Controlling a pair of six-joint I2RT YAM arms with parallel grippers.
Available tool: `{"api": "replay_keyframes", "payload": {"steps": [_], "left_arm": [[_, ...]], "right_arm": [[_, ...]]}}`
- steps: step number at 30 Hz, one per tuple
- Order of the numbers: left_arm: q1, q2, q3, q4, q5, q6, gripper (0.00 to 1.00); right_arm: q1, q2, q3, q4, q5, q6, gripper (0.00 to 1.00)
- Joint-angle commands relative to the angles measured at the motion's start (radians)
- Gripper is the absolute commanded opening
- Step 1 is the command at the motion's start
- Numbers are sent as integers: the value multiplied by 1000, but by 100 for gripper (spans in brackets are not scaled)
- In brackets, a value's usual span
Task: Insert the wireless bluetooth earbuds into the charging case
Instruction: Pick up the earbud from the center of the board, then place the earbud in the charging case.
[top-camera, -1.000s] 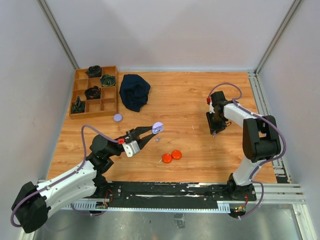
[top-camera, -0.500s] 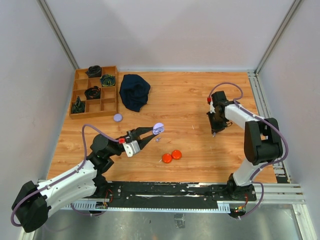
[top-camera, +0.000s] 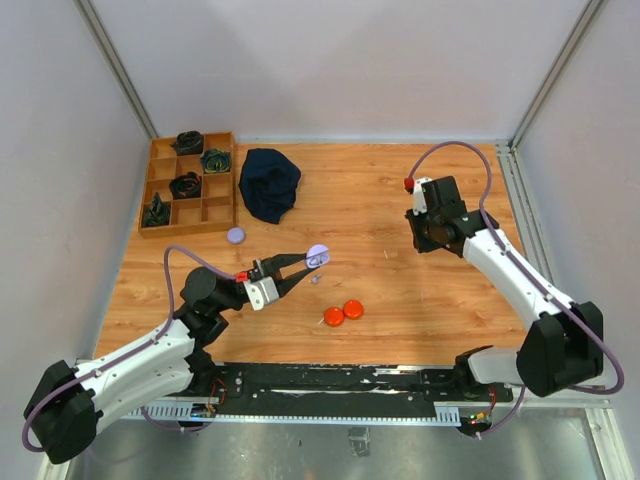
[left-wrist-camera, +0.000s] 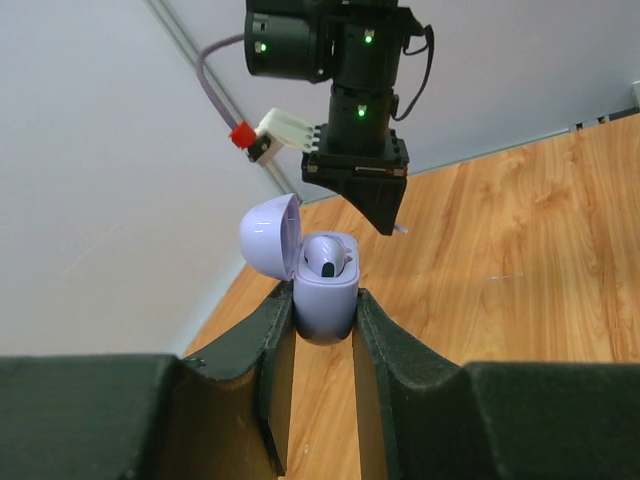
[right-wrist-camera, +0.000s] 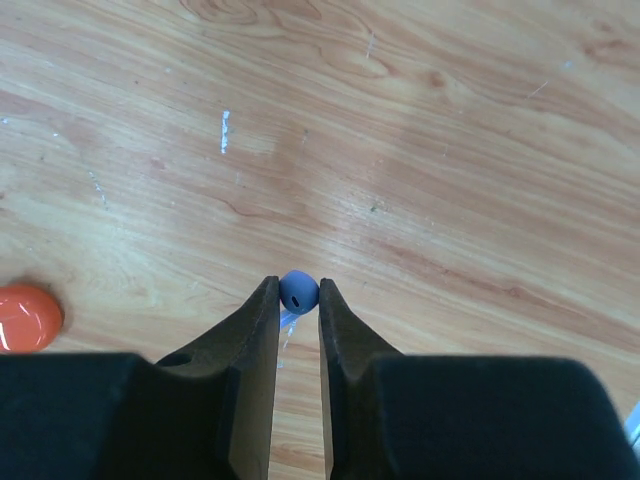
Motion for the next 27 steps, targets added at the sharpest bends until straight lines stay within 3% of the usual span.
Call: {"api": "replay_keyframes", "payload": {"steps": [1,13,27], "left_arm": [[9,9,37,53,-24,-48,0],[11,32,39,104,-61,-146,0],[15,48,29,147,-54,-179,0]], "right_arm": [[81,-90,23,-16,38,-55,13],[367,-289,54,175,41,-204,13],[592,-451,-80,557,-86,-320,14]]}}
